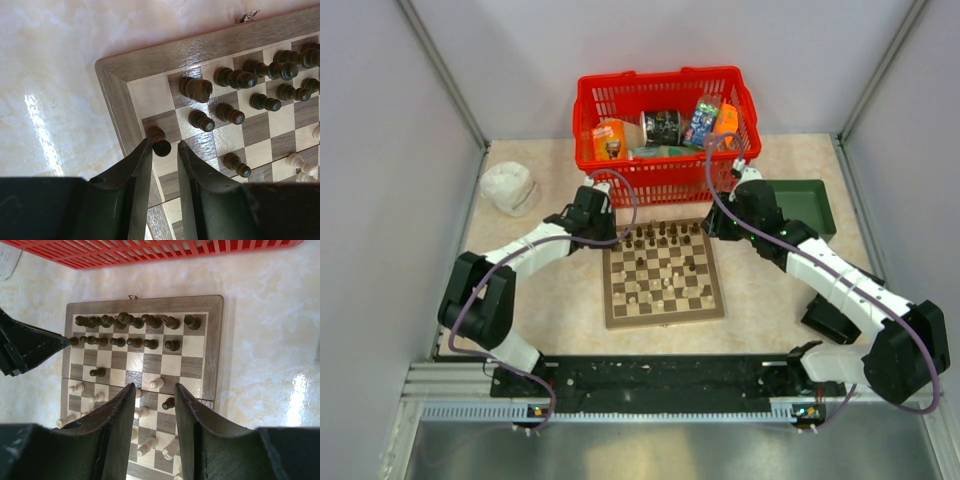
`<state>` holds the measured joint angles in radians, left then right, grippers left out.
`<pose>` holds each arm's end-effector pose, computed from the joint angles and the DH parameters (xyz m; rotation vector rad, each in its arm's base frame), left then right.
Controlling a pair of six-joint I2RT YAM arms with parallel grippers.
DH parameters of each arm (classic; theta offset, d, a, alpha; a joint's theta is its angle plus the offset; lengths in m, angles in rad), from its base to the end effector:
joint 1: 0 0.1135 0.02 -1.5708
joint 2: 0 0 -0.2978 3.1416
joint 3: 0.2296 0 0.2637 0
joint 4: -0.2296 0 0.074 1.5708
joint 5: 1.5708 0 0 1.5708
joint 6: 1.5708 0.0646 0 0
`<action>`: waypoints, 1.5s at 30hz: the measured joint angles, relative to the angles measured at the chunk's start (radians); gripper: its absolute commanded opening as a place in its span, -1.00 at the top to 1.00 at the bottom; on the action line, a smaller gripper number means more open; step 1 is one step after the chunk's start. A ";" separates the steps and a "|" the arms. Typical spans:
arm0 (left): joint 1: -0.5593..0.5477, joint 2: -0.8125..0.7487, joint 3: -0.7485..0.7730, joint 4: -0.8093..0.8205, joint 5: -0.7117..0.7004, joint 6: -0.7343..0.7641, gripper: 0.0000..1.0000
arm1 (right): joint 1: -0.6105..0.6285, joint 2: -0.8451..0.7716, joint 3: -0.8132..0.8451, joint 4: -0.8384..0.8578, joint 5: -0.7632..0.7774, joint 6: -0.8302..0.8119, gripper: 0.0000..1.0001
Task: Set up the chess pieces on the board
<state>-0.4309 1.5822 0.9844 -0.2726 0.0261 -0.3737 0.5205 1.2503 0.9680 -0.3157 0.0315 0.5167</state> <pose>0.3252 -0.1514 0.2104 0.0827 2.4784 -0.3844 0.2648 0.1494 0.3042 0.0143 2.2229 0.5522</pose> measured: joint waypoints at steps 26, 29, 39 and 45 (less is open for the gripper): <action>-0.020 0.090 0.111 -0.055 -0.090 0.003 0.63 | 0.000 0.000 -0.020 0.008 -0.005 0.002 0.25; -0.020 0.111 0.124 -0.057 -0.095 0.003 0.63 | 0.000 0.000 -0.028 0.008 -0.007 0.004 0.25; -0.023 0.118 0.132 -0.066 -0.098 0.003 0.63 | 0.000 0.000 -0.032 0.011 -0.011 0.008 0.25; -0.025 0.124 0.142 -0.073 -0.110 0.001 0.63 | 0.000 0.000 -0.032 0.013 -0.019 0.010 0.24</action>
<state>-0.4557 1.7065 1.1259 -0.3458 -0.0837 -0.3725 0.5205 1.2507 0.9360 -0.3027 0.0128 0.5266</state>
